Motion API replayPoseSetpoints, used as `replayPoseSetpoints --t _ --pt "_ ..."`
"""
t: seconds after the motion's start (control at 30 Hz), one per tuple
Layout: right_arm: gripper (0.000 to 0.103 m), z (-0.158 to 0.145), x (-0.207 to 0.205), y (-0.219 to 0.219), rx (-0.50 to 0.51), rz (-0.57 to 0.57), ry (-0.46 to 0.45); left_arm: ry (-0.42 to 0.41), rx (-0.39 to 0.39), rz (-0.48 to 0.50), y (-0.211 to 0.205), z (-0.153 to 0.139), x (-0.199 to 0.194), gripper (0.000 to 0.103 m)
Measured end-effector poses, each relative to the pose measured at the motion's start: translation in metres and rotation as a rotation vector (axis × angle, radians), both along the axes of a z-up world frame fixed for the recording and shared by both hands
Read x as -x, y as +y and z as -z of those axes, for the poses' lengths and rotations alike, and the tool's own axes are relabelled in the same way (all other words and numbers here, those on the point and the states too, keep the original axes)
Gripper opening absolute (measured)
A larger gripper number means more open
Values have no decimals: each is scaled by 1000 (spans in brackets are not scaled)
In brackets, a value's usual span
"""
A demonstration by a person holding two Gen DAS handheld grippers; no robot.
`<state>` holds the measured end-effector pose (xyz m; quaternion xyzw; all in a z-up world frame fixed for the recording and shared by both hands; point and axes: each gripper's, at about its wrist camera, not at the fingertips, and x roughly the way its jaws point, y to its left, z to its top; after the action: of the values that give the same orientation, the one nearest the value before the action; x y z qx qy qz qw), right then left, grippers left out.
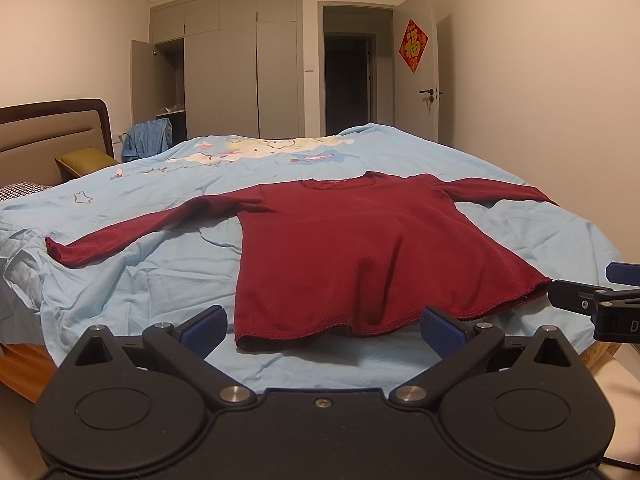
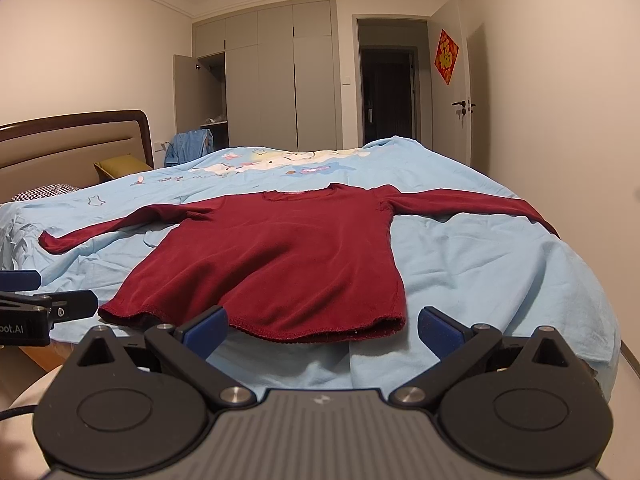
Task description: Fold small clothes
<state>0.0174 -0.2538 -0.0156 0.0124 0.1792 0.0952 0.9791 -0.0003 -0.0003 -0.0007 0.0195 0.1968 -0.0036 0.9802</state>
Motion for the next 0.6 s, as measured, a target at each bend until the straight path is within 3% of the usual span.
replayPoseSetpoints --t 0.6 --pt "103 1 0 0 -1 0 4 2 2 -1 0 0 1 102"
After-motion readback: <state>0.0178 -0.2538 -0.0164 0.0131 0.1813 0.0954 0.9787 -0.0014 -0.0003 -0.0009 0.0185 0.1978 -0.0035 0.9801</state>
